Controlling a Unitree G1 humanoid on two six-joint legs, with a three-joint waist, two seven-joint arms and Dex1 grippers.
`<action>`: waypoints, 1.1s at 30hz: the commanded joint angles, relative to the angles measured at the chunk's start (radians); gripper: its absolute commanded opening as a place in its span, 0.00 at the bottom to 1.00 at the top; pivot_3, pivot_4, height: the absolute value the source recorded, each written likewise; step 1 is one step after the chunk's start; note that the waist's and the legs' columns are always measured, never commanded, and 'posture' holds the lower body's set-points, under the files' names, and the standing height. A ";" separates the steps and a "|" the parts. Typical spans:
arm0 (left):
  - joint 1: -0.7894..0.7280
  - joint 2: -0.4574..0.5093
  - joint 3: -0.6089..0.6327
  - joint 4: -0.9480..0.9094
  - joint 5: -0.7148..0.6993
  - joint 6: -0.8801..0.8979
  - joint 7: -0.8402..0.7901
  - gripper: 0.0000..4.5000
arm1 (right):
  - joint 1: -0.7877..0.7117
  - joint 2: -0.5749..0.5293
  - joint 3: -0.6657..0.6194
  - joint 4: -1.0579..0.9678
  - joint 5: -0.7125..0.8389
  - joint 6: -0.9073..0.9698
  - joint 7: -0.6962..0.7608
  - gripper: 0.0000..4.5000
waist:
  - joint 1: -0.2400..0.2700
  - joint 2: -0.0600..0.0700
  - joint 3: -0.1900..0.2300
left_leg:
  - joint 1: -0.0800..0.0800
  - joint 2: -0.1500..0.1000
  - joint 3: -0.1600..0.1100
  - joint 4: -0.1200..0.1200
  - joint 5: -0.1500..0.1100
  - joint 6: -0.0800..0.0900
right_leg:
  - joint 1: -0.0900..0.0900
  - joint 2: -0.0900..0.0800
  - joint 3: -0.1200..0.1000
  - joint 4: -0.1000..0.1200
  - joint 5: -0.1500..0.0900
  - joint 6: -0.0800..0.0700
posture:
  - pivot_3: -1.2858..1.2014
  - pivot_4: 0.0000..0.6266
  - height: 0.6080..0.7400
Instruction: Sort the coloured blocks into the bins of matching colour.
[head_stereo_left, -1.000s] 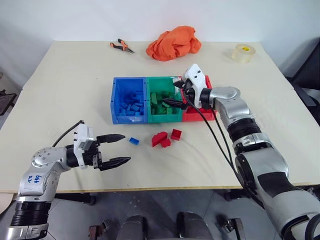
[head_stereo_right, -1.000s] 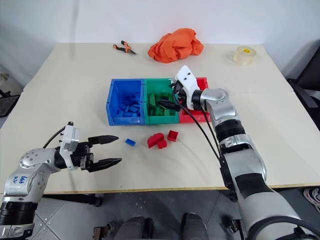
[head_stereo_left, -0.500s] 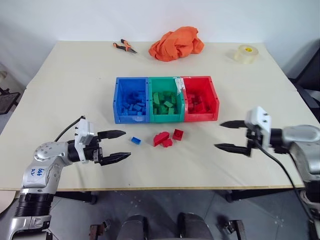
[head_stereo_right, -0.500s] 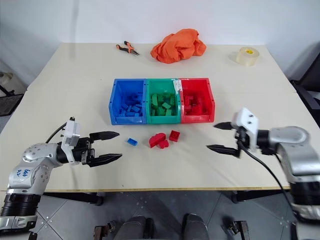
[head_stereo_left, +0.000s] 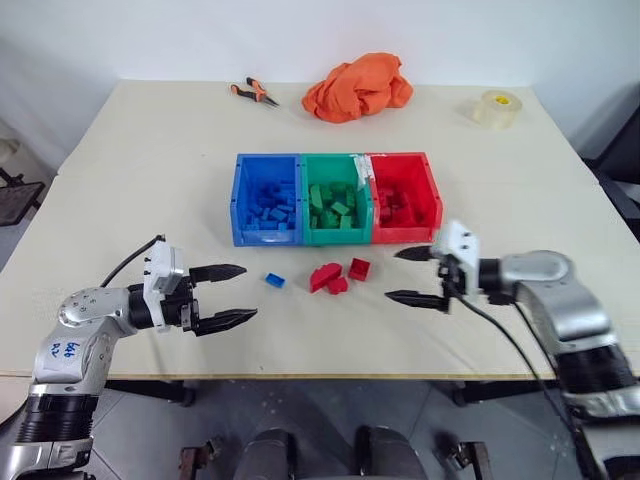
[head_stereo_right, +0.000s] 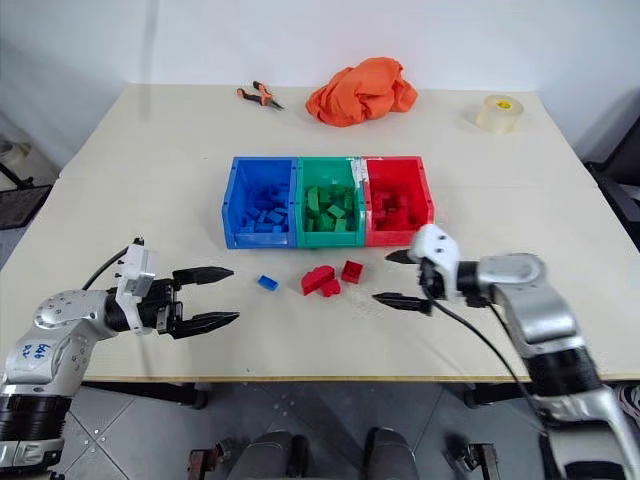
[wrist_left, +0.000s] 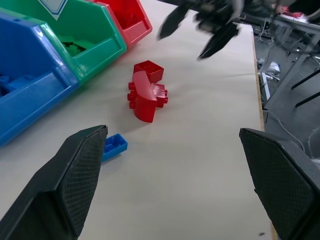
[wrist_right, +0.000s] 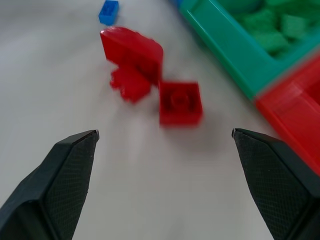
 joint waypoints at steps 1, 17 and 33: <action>0.037 0.005 0.034 -0.078 -0.036 0.016 0.025 1.00 | -0.076 0.053 0.030 0.120 -0.045 -0.084 -0.008 0.99 | -0.003 0.000 0.000 | 0.000 0.000 0.000 0.000 0.000 0.000 | 0.000 0.000 0.000 0.000 0.000 0.000 | 0.52 0.24 1.00; 0.119 0.013 0.078 -0.146 -0.062 0.035 0.071 1.00 | -0.128 0.146 0.023 0.243 -0.094 -0.166 -0.044 0.42 | -0.006 0.000 0.000 | 0.000 0.000 -0.001 0.000 0.000 0.000 | 0.000 0.001 0.000 0.001 0.000 0.000 | 0.52 0.24 1.00; 0.027 0.004 0.023 -0.061 -0.039 0.014 0.028 1.00 | -0.405 0.047 -0.121 0.495 -0.124 -0.188 -0.196 0.40 | -0.016 0.000 0.000 | 0.000 0.000 0.000 -0.001 0.000 0.000 | -0.001 0.001 0.000 0.001 0.000 0.000 | 0.52 0.24 1.00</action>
